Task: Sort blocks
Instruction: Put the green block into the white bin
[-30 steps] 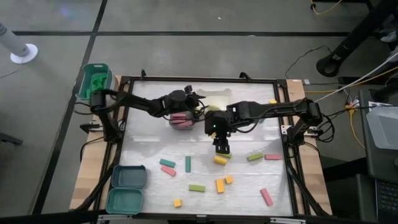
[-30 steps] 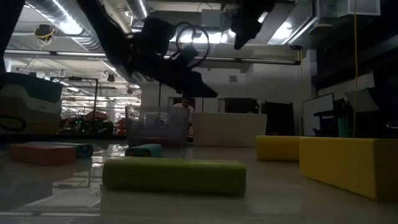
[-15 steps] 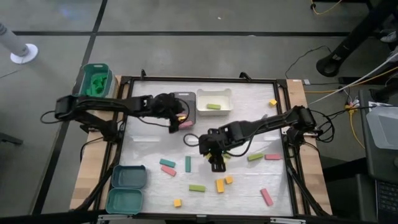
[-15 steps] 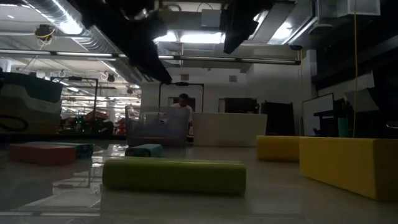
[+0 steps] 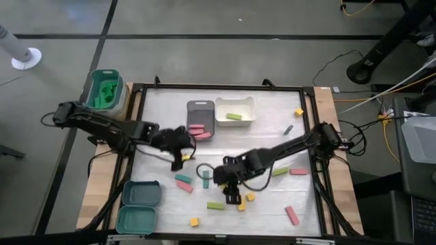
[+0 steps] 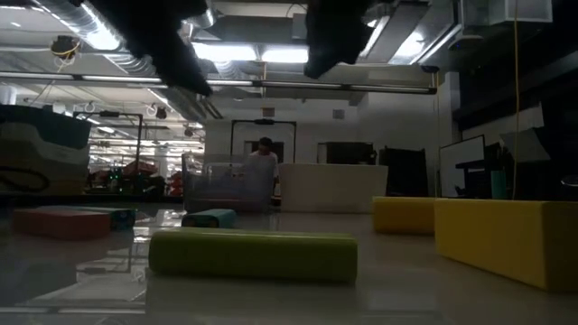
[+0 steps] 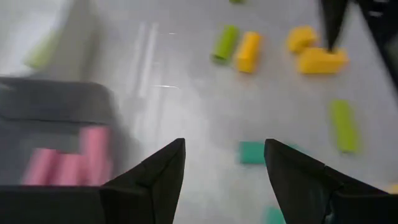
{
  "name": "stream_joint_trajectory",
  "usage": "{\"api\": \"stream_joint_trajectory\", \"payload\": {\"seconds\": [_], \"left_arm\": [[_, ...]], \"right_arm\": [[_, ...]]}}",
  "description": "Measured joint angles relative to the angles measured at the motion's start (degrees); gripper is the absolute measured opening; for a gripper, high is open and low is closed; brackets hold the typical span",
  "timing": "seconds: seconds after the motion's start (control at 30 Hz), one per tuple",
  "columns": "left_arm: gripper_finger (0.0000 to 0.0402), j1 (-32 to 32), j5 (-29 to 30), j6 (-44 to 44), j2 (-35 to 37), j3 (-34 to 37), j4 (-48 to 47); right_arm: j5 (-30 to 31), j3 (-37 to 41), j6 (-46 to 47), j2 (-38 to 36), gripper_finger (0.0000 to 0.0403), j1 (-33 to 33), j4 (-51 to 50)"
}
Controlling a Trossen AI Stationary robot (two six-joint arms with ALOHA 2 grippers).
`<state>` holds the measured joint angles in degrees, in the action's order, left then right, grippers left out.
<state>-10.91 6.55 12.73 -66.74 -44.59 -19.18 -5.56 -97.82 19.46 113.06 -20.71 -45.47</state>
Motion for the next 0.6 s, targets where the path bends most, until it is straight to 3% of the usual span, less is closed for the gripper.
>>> {"api": "stream_joint_trajectory", "payload": {"seconds": [0.2, 0.33, 0.6], "left_arm": [[0.0208, -10.8, 0.5, 7.8, -0.4, 2.3, 4.5], [0.0208, -16.8, 4.0, 12.6, -0.8, 3.0, 7.8], [0.0208, -23.4, 11.6, 15.2, -0.9, 3.0, 10.0]], "right_arm": [[5.2, 0.0, 0.2, 4.3, 0.0202, -5.6, 9.6], [9.5, 0.0, 0.2, 6.9, 0.0202, -8.6, 14.1], [15.9, 0.0, 0.7, 11.7, 0.0202, -11.7, 16.0]]}}
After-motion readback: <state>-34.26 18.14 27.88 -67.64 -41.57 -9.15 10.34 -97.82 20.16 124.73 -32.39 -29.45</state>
